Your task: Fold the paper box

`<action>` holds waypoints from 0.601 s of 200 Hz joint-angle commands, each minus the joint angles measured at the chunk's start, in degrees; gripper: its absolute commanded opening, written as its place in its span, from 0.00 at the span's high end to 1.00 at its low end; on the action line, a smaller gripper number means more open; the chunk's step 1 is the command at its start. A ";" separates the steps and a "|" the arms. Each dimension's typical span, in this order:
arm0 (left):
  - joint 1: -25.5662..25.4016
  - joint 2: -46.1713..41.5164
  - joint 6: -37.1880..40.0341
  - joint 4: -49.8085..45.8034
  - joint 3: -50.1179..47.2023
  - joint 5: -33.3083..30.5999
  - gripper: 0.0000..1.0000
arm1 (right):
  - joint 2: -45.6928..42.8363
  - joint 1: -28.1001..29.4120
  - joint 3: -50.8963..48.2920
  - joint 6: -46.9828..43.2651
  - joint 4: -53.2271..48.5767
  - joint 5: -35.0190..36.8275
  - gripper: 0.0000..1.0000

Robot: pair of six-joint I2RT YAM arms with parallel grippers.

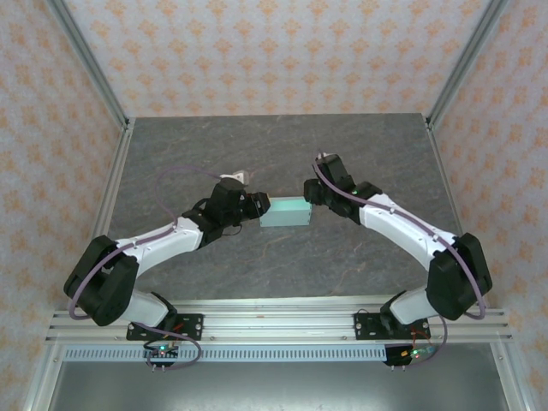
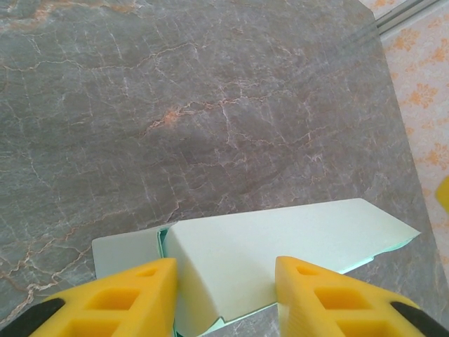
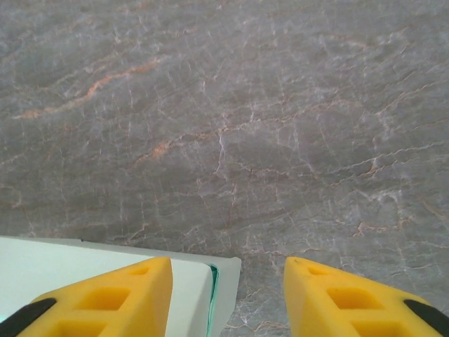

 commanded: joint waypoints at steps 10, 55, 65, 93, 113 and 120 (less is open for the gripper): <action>-0.51 1.80 2.34 -11.90 -1.58 -2.66 0.60 | 1.23 -0.14 0.05 -0.23 -0.85 -2.18 0.55; -0.79 1.55 2.38 -12.25 -1.71 -3.04 0.60 | 0.51 -0.12 -3.76 1.15 -0.12 -2.76 0.56; -0.86 1.45 2.38 -12.18 -1.91 -3.31 0.60 | 0.08 -0.13 -4.80 1.57 0.29 -3.04 0.56; -1.21 1.45 2.40 -12.23 -2.44 -3.78 0.60 | -0.21 -0.17 -7.35 2.53 1.22 -3.32 0.57; -1.48 1.37 2.55 -12.42 -2.87 -4.13 0.60 | -0.31 -0.20 -9.05 3.09 1.80 -3.66 0.58; -1.55 1.29 2.64 -12.54 -2.98 -4.34 0.60 | -0.44 -0.17 -9.64 3.29 2.19 -3.77 0.58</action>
